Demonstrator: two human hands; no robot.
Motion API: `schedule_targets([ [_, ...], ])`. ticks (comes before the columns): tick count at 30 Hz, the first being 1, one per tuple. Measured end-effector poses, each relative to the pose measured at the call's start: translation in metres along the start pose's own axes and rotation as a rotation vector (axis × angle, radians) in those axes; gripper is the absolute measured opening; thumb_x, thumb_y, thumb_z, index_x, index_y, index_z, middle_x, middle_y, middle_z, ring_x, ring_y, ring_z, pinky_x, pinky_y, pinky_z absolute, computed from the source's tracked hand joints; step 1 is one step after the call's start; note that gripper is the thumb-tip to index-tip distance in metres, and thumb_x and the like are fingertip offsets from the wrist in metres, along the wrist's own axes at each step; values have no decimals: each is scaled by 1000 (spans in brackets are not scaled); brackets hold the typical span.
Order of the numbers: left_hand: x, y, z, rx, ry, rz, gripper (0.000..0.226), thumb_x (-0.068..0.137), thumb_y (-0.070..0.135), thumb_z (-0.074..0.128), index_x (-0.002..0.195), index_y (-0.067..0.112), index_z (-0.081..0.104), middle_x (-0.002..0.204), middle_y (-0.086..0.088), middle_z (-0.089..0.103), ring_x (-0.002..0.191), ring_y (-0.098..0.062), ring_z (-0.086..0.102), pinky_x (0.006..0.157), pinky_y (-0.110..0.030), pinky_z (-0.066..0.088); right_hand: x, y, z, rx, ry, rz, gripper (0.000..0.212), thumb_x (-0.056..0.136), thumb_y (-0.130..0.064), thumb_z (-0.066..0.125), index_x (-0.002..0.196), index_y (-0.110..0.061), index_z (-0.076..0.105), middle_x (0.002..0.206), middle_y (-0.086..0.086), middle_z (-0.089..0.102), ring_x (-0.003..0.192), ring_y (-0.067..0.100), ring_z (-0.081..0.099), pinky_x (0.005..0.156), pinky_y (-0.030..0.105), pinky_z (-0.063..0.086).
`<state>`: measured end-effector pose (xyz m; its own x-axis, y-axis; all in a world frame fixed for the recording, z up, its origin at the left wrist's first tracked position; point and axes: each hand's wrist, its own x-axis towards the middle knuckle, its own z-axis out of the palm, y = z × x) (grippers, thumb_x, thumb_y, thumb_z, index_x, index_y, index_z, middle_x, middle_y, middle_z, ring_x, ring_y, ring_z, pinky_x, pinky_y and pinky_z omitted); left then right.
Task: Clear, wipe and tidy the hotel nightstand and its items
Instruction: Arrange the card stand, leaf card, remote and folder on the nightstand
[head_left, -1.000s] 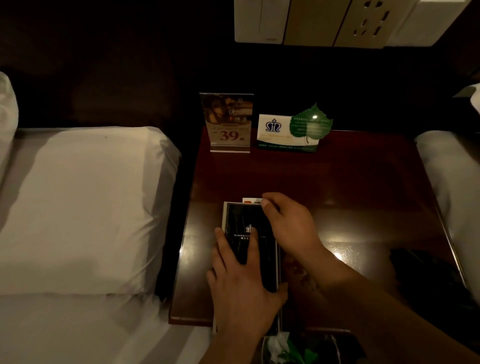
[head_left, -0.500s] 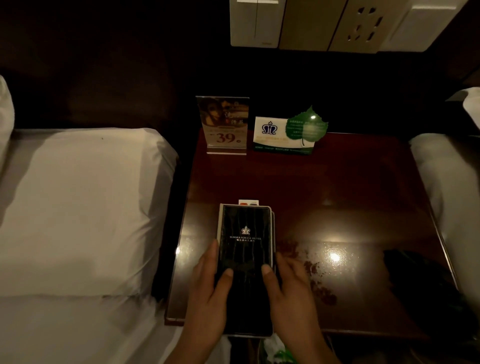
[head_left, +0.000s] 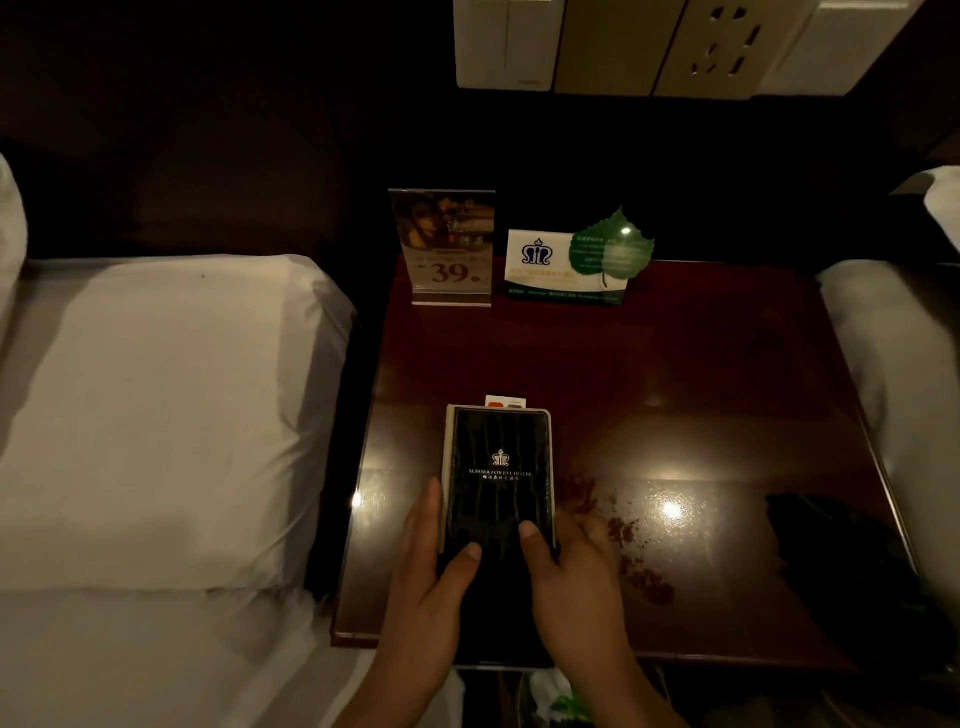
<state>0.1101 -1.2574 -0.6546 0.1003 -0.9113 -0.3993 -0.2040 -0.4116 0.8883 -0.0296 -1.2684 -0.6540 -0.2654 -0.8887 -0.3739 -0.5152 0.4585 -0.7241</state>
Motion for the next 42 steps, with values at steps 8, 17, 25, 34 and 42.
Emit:
schedule_targets([
  [8, -1, 4, -20, 38, 82, 8, 74, 84, 28, 56, 153, 32, 31, 154, 11, 40, 141, -1, 37, 119, -34, 31, 1, -20, 21, 73, -64, 43, 29, 95, -41, 50, 109, -18, 62, 113, 1, 46, 108, 17, 46, 100, 36, 40],
  [17, 0, 4, -26, 184, 56, 23, 79, 93, 11, 63, 157, 31, 20, 157, 10, 34, 143, -4, 32, 120, -33, 28, -2, -12, 13, 39, -117, -61, 29, 95, -32, 54, 124, -29, 59, 112, -13, 46, 110, 8, 50, 96, 24, 41],
  [25, -2, 4, -28, 173, 20, 62, 82, 94, 14, 63, 157, 33, 14, 159, 13, 29, 145, -1, 26, 118, -26, 25, 2, -12, 10, 67, -171, -89, 30, 95, -34, 55, 125, -34, 57, 112, -20, 45, 104, -1, 52, 85, 10, 40],
  [34, -11, -15, -34, 717, -170, 269, 136, 42, 101, 54, 143, 58, -27, 154, 14, -45, 151, -13, -19, 122, -42, 15, 96, -81, -14, -280, -93, -368, 47, 99, -38, 43, 143, -19, 42, 135, -1, 56, 128, 20, 36, 94, 26, 32],
  [42, -9, -20, -34, 852, -165, 344, 133, 49, 97, 55, 154, 48, -9, 163, -5, -31, 150, -31, 20, 110, -48, 38, 102, -92, -4, -360, -144, -389, 35, 101, -29, 40, 126, -10, 56, 113, 12, 67, 106, 27, 57, 79, 33, 45],
])
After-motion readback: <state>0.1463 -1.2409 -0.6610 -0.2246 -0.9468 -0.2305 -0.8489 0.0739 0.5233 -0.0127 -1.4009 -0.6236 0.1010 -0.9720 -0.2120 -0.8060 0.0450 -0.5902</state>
